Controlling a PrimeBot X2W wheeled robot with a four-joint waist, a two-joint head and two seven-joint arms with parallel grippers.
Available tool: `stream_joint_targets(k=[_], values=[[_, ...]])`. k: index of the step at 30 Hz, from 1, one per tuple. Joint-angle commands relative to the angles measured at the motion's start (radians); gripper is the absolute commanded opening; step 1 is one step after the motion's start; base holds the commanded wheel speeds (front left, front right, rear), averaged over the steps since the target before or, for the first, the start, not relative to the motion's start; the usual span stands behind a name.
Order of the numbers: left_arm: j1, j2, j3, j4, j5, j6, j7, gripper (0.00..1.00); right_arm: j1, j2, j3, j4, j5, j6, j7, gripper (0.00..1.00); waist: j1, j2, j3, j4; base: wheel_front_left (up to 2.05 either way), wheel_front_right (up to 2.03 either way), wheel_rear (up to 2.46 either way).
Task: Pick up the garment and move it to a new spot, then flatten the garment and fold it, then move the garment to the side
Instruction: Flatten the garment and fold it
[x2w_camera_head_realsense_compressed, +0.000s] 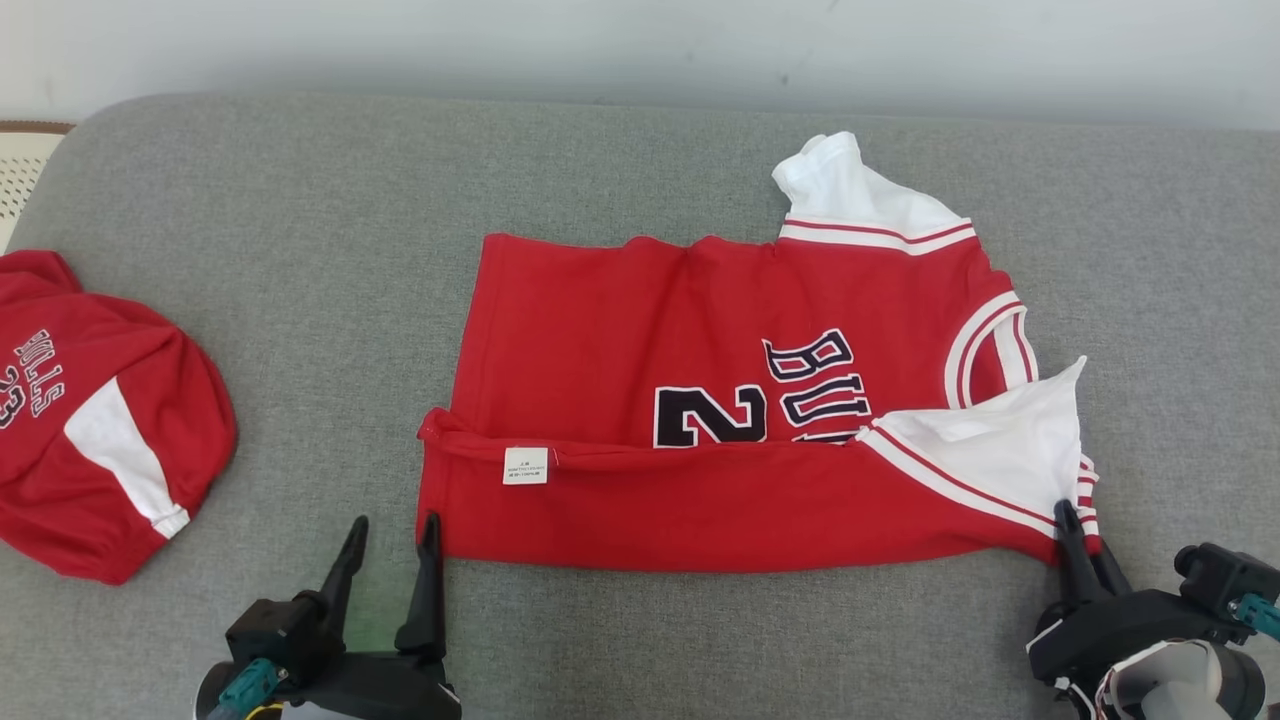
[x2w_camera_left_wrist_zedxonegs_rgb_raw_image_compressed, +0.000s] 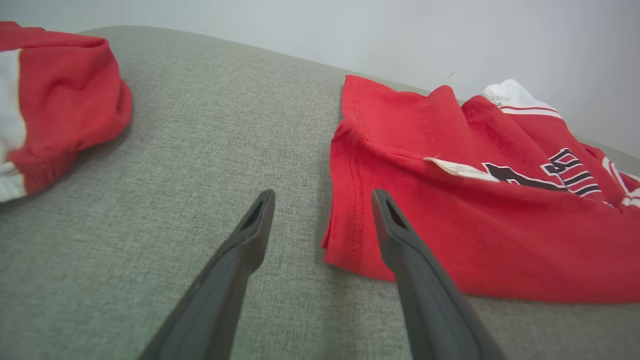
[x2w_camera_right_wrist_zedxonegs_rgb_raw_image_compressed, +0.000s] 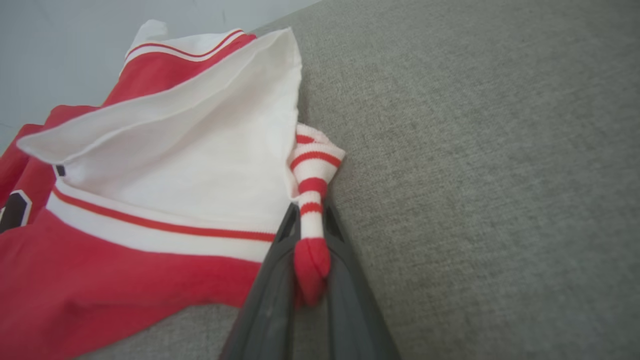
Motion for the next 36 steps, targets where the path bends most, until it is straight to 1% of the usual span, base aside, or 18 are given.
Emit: stream_joint_targets(k=[1,6,11,14,19,20,21,29,36], values=[[0.006,0.002,-0.007,0.009,-0.019,-0.015,-0.004,1.0,0.008,-0.01,-0.003,0.005,0.003,-0.002,0.008,0.0,0.0001,0.0,0.001,-0.002,0.0,0.0,0.0],[-0.012,0.002,-0.017,0.039,-0.079,-0.07,-0.004,1.0,0.01,-0.035,-0.009,-0.016,0.01,-0.002,0.004,0.0,0.0001,0.0,0.008,-0.017,0.0,0.0,0.0],[-0.032,0.002,-0.027,0.064,-0.118,-0.103,-0.004,1.0,-0.004,-0.041,0.009,-0.03,0.009,-0.002,0.004,0.0,0.0001,0.0,0.018,-0.036,0.0,0.0,0.0],[-0.04,0.002,-0.033,0.067,-0.138,-0.116,-0.004,1.0,-0.009,-0.038,0.021,-0.039,0.005,-0.002,0.004,0.0,0.0001,0.0,0.022,-0.044,0.0,0.0,0.0],[-0.048,0.002,-0.041,0.077,-0.149,-0.126,-0.004,1.0,-0.013,-0.037,0.034,-0.045,0.004,-0.002,0.004,0.0,0.0001,0.0,0.024,-0.053,0.0,0.0,0.0],[-0.048,0.002,-0.044,0.084,-0.149,-0.131,-0.004,0.38,-0.013,-0.037,0.035,-0.046,0.004,-0.002,0.004,0.0,0.0001,0.0,0.023,-0.055,0.0,0.0,0.0],[-0.049,0.003,-0.043,0.089,-0.153,-0.134,-0.004,0.0,-0.013,-0.037,0.035,-0.047,0.004,-0.002,0.004,0.0,0.0001,0.0,0.023,-0.056,0.0,0.0,0.0],[-0.036,0.003,-0.026,0.113,-0.157,-0.139,-0.004,0.0,0.0,-0.031,0.046,-0.042,0.004,-0.002,0.004,0.0,0.0001,0.0,-0.002,-0.064,0.0,0.0,0.0],[0.015,0.003,0.012,0.146,-0.126,-0.133,-0.004,0.0,0.029,-0.026,0.071,-0.036,0.023,-0.002,0.004,0.0,0.0001,0.0,-0.071,-0.075,0.0,0.0,0.0]])
